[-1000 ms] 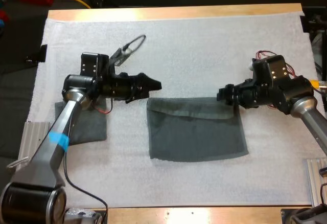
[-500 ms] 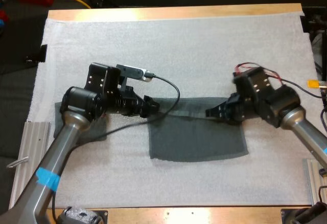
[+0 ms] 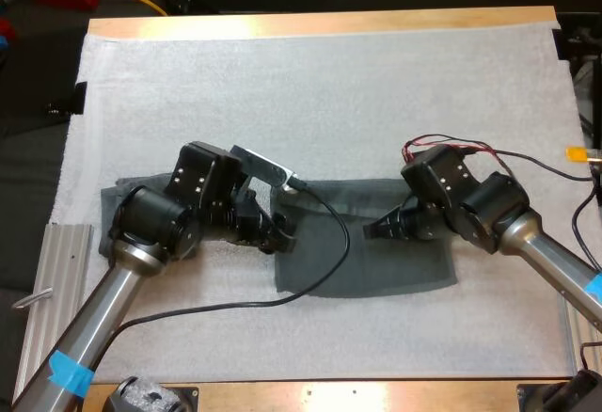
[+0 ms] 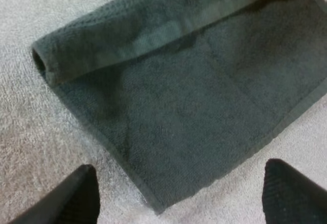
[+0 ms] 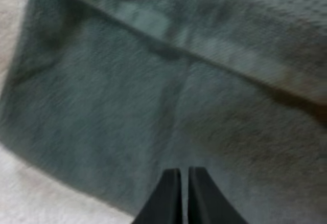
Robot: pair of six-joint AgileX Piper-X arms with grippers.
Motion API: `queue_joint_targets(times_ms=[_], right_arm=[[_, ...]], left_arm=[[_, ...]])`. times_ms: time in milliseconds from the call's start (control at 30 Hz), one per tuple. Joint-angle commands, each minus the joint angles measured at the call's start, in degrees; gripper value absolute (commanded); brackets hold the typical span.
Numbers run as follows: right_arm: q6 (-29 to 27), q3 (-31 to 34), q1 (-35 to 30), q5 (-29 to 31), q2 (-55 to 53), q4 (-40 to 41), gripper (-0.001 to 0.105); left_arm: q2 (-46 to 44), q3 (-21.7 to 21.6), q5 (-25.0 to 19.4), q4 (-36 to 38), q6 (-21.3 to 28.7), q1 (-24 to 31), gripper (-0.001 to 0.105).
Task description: Pick towel from pile, fold and stack
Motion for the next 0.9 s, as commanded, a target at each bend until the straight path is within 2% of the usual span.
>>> queue_joint_targets(times_ms=[0,100,267,500,867], right_arm=[[0.64,1.36,-0.10,0.12,-0.53,-1.30,0.001],[1.64,5.52,-0.10,-0.37,-0.53,-6.49,0.001],[2.24,8.56,-0.10,-0.56,-0.13,-13.66,0.001],[2.24,8.60,-0.10,-2.08,8.51,-20.93,0.001],[2.24,8.10,-0.10,-3.28,16.19,-26.51,0.001]], left_arm=[[-0.39,-0.31,-0.97,0.34,0.22,-0.19,0.064],[-0.39,-0.31,-1.27,0.34,0.22,-0.19,0.064],[-0.39,-0.31,-1.27,0.34,0.22,-0.19,0.064],[-0.39,-0.31,-1.27,1.84,0.22,-0.19,0.064],[-0.39,-0.31,-1.27,2.96,0.22,-0.19,0.064]])
